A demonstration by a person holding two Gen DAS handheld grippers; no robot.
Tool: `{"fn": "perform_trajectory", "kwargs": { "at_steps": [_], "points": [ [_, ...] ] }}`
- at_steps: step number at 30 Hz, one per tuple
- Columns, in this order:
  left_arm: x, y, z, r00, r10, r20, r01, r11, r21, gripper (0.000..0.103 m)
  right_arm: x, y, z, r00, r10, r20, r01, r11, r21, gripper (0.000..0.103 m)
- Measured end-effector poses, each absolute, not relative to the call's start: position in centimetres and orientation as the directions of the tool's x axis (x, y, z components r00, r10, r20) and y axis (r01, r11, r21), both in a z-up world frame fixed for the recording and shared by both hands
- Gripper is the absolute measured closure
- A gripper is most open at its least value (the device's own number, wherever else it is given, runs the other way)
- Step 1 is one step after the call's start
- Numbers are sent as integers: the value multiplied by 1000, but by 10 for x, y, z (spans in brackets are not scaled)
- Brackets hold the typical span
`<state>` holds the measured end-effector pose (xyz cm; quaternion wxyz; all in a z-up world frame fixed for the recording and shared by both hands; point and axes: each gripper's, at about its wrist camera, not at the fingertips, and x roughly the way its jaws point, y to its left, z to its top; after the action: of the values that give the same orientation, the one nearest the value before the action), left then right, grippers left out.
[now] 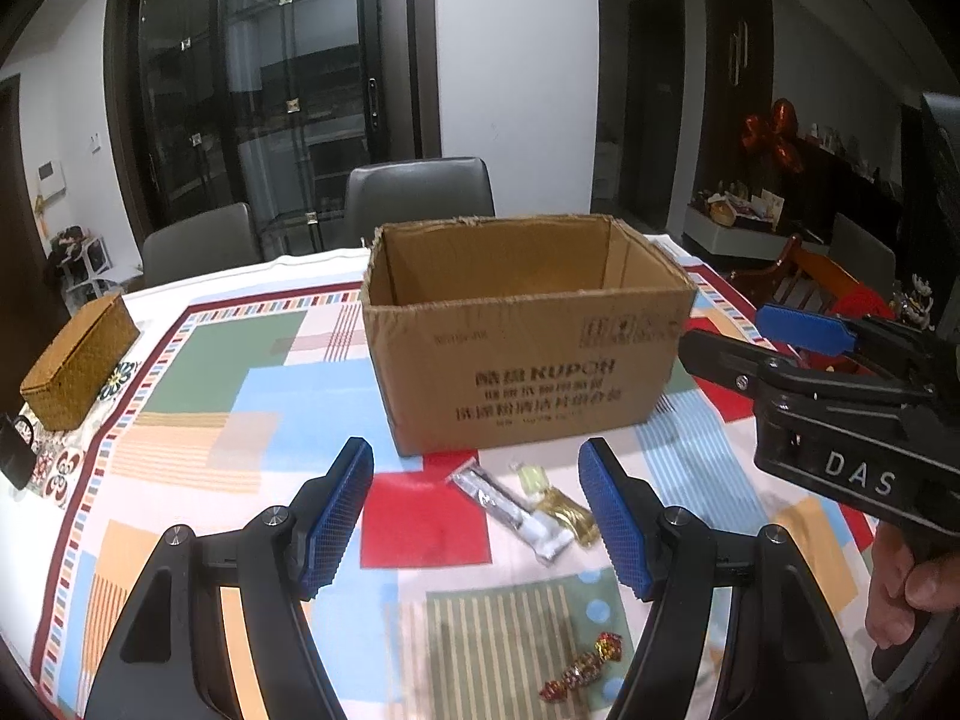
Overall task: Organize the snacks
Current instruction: 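Withdraw both open tools from the box toward the remaining snacks, then grasp the gold packet with the right tool while the left tool grasps the wrapped candy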
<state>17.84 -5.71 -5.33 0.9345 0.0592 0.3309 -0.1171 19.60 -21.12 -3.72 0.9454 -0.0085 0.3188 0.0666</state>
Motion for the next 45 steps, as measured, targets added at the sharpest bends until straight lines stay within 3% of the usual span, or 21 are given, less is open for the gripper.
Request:
{"fn": "perform_trajectory", "kwargs": {
  "at_steps": [19,31,45],
  "points": [
    [142,-59,-100,705,-179,-686,260,965,15,33,180,-210,-76,739,145,-658,-191,981,1,39],
    [117,-77,-131,673,-149,-724,233,972,16,34,185,-206,-117,660,209,-722,-339,940,-39,39],
    [120,-91,-167,600,-137,-788,230,973,5,50,204,-205,-148,588,266,-764,-433,901,-20,39]
  ]
}}
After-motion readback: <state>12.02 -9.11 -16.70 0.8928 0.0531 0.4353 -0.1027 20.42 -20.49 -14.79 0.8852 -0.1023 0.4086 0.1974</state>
